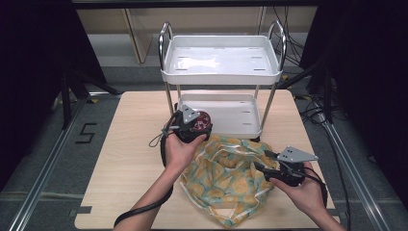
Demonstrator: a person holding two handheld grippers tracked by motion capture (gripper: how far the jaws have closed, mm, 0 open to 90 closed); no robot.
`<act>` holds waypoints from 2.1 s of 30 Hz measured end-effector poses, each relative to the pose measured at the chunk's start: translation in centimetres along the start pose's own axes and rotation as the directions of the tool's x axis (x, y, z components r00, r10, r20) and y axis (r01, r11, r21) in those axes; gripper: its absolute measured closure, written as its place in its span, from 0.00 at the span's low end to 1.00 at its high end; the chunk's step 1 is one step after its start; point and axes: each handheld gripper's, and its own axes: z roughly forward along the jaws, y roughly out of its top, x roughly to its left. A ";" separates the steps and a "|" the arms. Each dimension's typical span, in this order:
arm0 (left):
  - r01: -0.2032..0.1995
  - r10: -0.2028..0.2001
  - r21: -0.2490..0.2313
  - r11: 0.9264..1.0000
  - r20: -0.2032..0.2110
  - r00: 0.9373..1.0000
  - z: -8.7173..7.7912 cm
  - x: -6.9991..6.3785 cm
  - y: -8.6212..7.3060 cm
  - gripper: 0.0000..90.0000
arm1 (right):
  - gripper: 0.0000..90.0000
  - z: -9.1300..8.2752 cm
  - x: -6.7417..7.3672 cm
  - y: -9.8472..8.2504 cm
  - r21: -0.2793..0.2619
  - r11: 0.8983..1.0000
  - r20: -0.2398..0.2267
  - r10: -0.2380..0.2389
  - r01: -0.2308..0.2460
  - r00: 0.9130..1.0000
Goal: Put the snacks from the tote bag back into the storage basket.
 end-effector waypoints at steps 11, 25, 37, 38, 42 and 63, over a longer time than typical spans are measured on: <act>0.012 -0.012 -0.006 1.000 -0.013 1.000 0.7 0.2 0.2 0.28 | 0.46 -0.2 0.2 -0.1 0.010 0.999 0.000 0.042 -0.042 0.999; 0.017 -0.017 -0.004 1.000 -0.046 0.999 1.9 0.5 0.2 0.28 | 0.46 -0.1 -0.2 -0.2 -0.008 1.000 0.005 -0.002 0.002 1.000; 0.011 -0.012 -0.008 1.000 -0.061 0.998 2.5 0.3 0.2 0.28 | 0.46 -0.1 0.1 -0.3 0.022 0.999 -0.010 0.031 -0.030 0.999; -0.009 0.008 -0.008 1.000 -0.064 0.998 2.6 0.5 0.2 0.28 | 0.46 0.1 0.1 -0.3 -0.003 1.000 -0.001 0.010 -0.010 1.000; 0.019 -0.020 -0.008 1.000 -0.069 0.997 2.8 0.4 0.1 0.28 | 0.46 0.1 0.0 -0.3 0.005 1.000 -0.003 0.012 -0.012 1.000; 0.022 -0.023 -0.008 1.000 -0.099 0.995 3.6 0.8 -0.2 0.28 | 0.46 0.1 0.0 -0.3 0.004 1.000 0.002 0.008 -0.008 1.000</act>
